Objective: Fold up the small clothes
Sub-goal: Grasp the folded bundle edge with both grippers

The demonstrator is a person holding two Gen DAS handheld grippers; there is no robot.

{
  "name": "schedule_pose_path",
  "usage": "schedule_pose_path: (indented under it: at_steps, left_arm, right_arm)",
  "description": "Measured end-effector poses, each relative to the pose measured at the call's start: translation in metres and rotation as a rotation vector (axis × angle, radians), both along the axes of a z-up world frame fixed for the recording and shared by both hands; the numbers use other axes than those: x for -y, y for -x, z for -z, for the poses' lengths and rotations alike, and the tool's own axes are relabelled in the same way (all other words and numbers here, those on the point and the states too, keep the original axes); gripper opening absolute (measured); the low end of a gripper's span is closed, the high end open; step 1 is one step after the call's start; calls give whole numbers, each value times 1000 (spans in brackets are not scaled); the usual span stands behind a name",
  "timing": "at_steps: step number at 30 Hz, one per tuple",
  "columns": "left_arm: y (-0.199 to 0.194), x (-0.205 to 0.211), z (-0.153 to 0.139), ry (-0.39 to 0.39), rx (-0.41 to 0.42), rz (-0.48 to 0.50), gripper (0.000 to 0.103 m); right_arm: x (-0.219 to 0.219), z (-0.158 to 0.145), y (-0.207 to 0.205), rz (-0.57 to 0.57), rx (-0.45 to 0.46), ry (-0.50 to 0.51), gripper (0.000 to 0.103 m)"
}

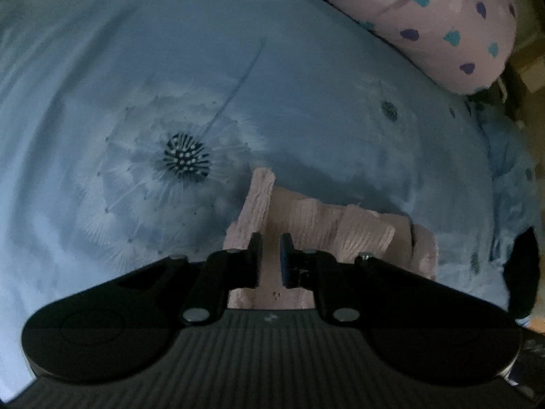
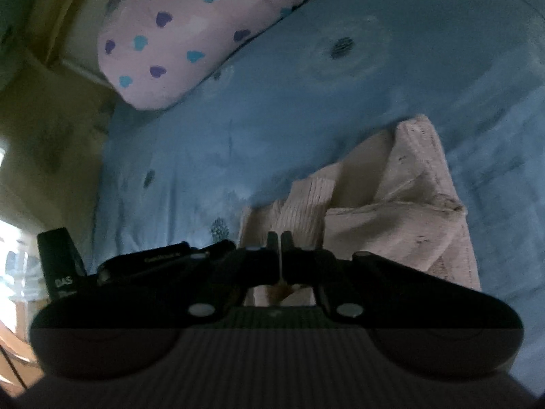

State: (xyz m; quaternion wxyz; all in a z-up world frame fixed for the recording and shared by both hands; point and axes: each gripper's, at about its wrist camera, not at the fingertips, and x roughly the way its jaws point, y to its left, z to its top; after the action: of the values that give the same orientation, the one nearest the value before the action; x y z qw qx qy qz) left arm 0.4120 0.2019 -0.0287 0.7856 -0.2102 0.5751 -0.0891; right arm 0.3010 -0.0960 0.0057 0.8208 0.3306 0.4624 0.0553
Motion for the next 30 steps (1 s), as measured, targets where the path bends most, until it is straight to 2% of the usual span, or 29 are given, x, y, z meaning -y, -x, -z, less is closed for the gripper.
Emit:
schedule_pose_path:
  at_steps: [4,5,6,7,8,9,10,11,13,16,18,22,23,24,25,27,30]
  left_arm:
    - [-2,8,0,19,-9,36,17]
    - [-2,12,1,22,-18,53,26]
    - [-4,17,2,23,-25,68,42]
    - [-5,23,4,17,-28,84,52]
    - [-5,29,5,1,-26,102,67]
    - [-5,35,6,-22,-18,117,73]
    - [-5,40,7,-42,-6,133,74]
    - [-6,46,8,-65,2,154,75]
    - [-9,56,13,-89,6,189,75]
    - [-14,64,18,-101,28,222,71]
    - [-17,72,18,-109,56,243,57]
    - [-26,87,28,-130,51,279,52]
    - [-28,90,32,-139,42,285,44]
    - [-29,91,37,-142,35,286,26]
    - [-30,92,39,-133,33,289,17]
    - [-29,90,38,-123,39,292,11]
    - [-22,79,25,-132,74,257,10]
  right_arm:
    - [-7,1,-2,9,-66,150,9]
    - [-7,2,-1,14,-76,178,9]
    - [-6,3,0,18,-83,195,9]
    - [-5,4,3,23,-87,202,10]
    - [-4,5,6,30,-92,208,10]
    - [-2,6,10,39,-96,214,12]
    - [0,6,14,48,-101,219,20]
    - [2,6,18,59,-101,222,40]
    - [4,6,25,82,-86,230,57]
    - [6,6,31,79,-76,236,56]
    - [6,7,32,89,-76,229,56]
    - [7,10,35,119,-81,200,56]
    - [7,11,35,126,-83,194,56]
    - [7,12,36,132,-86,187,56]
    - [7,12,37,137,-87,183,56]
    - [7,13,38,142,-88,176,56]
    - [7,14,37,143,-88,174,56]
